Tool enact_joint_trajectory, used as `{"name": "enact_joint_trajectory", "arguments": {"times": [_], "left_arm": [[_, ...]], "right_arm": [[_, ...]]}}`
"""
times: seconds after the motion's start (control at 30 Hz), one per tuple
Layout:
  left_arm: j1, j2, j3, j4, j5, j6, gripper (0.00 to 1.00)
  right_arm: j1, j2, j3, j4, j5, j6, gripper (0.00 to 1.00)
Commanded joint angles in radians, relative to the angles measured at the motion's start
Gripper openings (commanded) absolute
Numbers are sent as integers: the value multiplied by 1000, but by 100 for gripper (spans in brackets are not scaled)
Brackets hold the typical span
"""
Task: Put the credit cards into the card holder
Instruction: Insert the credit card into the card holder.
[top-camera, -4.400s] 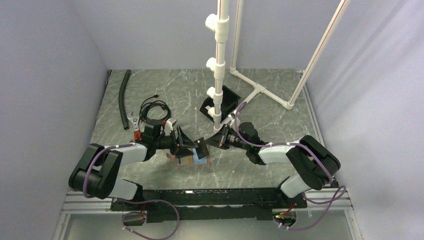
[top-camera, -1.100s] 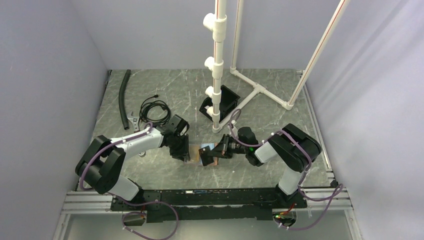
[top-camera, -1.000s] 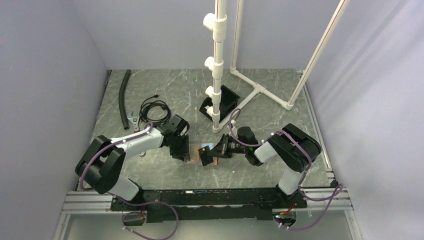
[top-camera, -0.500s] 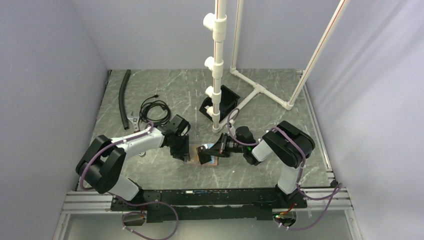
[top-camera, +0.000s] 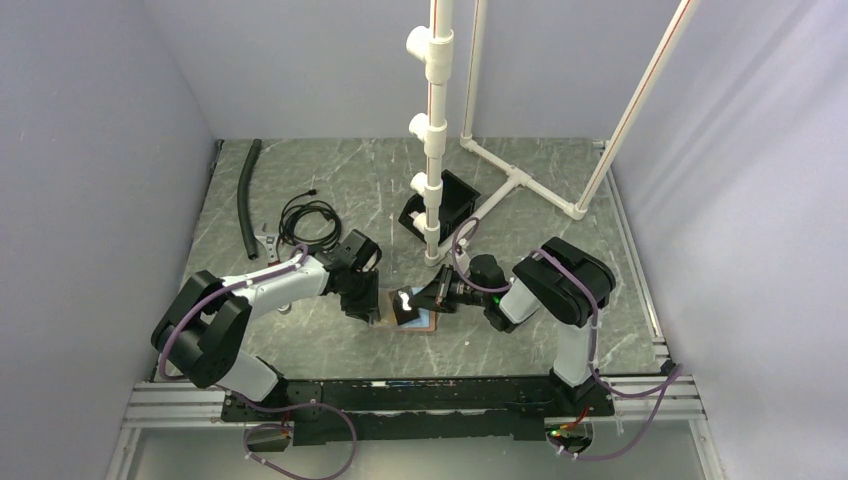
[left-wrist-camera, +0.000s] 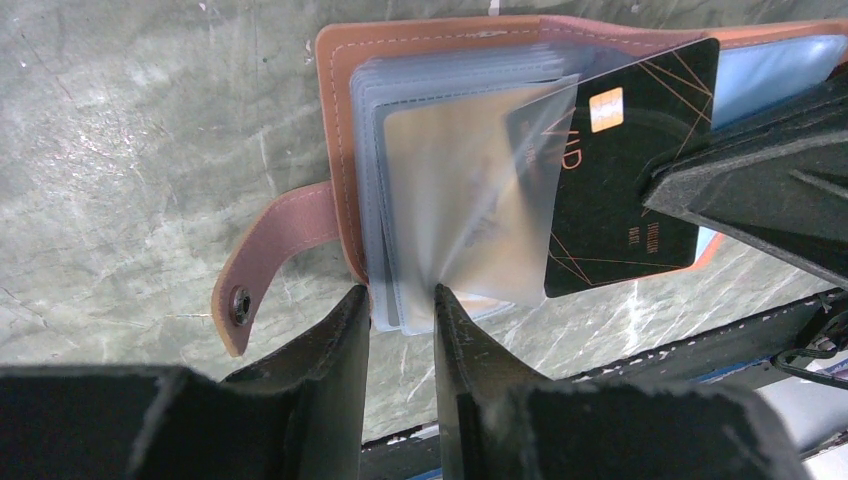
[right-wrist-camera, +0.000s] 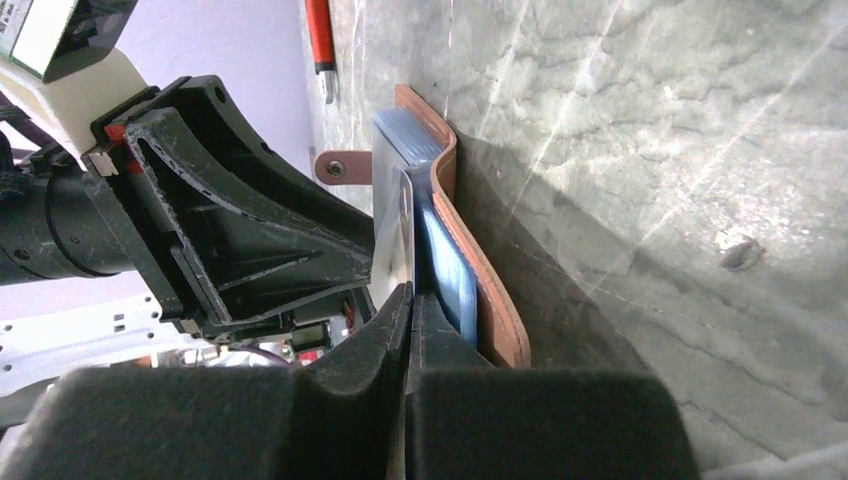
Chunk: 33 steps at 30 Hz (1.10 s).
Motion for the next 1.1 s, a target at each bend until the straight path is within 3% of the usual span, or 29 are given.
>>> {"name": "enact_joint_trajectory", "arguments": {"times": [0.0,0.8,1.07], "left_arm": [[-48,49,-48,103,24,-27,30],[-51,28,-60,103,34,-43,32],[-51,42,-66,105,44,-55,33]], "right_arm": [[16,12,7,100,100,-4,0],[54,23,-87,266,237,133,0],[54,-36,-133,234,259,143,0]]}}
